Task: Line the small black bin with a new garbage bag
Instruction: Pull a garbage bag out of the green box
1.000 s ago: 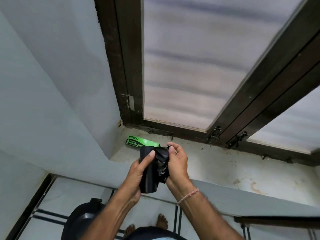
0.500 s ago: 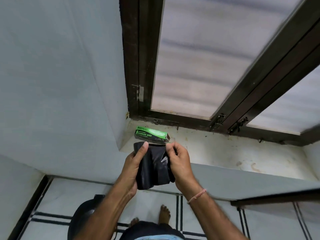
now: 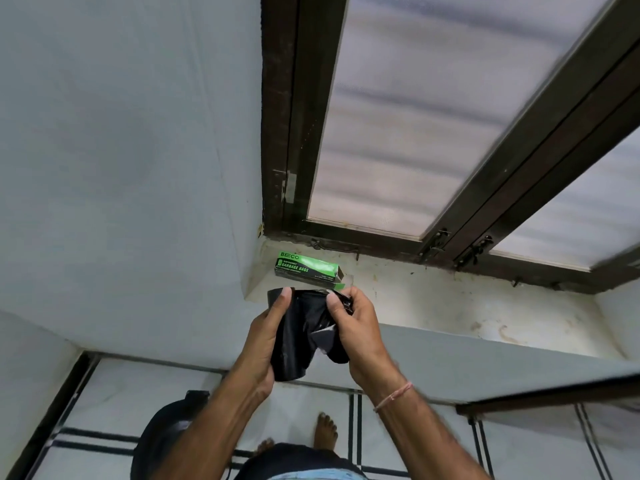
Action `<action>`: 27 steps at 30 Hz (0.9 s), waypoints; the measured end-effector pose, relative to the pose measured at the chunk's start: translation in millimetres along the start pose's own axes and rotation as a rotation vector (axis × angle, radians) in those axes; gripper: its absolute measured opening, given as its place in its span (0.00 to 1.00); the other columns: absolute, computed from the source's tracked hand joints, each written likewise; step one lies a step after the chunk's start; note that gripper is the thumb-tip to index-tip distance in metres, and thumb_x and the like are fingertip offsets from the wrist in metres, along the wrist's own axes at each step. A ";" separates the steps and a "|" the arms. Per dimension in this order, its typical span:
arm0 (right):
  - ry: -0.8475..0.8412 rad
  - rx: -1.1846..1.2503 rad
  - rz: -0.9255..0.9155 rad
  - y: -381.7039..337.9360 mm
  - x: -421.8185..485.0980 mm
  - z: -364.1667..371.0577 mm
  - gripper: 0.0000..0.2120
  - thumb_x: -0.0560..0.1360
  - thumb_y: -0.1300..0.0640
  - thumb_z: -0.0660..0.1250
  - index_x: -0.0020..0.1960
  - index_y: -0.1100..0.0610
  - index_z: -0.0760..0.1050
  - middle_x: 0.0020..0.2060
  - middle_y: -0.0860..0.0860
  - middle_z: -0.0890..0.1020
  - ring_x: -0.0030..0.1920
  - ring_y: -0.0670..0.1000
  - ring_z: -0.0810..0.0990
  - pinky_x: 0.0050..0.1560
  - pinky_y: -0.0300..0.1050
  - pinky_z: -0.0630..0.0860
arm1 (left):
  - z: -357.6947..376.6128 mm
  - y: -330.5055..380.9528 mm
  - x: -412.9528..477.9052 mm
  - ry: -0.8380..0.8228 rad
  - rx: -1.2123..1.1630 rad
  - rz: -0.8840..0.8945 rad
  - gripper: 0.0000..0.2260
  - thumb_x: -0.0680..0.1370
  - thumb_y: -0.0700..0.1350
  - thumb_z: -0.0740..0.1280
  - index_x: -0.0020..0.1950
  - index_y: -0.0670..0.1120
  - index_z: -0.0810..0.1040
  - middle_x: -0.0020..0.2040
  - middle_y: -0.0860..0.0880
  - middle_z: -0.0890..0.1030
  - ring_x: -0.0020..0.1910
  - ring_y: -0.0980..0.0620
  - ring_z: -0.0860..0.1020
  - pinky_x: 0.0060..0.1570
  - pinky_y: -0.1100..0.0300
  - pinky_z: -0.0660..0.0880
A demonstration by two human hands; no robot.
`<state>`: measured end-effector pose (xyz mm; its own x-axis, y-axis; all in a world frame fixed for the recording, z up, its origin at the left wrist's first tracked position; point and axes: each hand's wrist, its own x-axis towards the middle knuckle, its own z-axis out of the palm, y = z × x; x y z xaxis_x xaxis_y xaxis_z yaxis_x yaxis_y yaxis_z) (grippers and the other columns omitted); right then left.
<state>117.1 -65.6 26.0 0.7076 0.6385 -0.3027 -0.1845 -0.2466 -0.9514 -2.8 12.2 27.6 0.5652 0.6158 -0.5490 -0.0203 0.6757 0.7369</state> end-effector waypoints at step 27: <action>-0.081 0.093 0.096 -8.6 -15.1 4.8 0.14 0.86 0.52 0.62 0.55 0.59 0.83 0.47 0.61 0.86 0.46 0.52 0.84 0.49 0.51 0.83 | -6.8 -4.5 -15.5 -0.022 -0.033 -0.008 0.30 0.75 0.66 0.68 0.61 0.41 0.83 0.55 0.37 0.87 0.55 0.38 0.85 0.60 0.42 0.81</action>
<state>104.7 -69.7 38.6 0.6269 0.6729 -0.3926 -0.3137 -0.2432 -0.9178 -17.1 2.4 30.2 0.5833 0.6012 -0.5462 -0.0427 0.6942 0.7185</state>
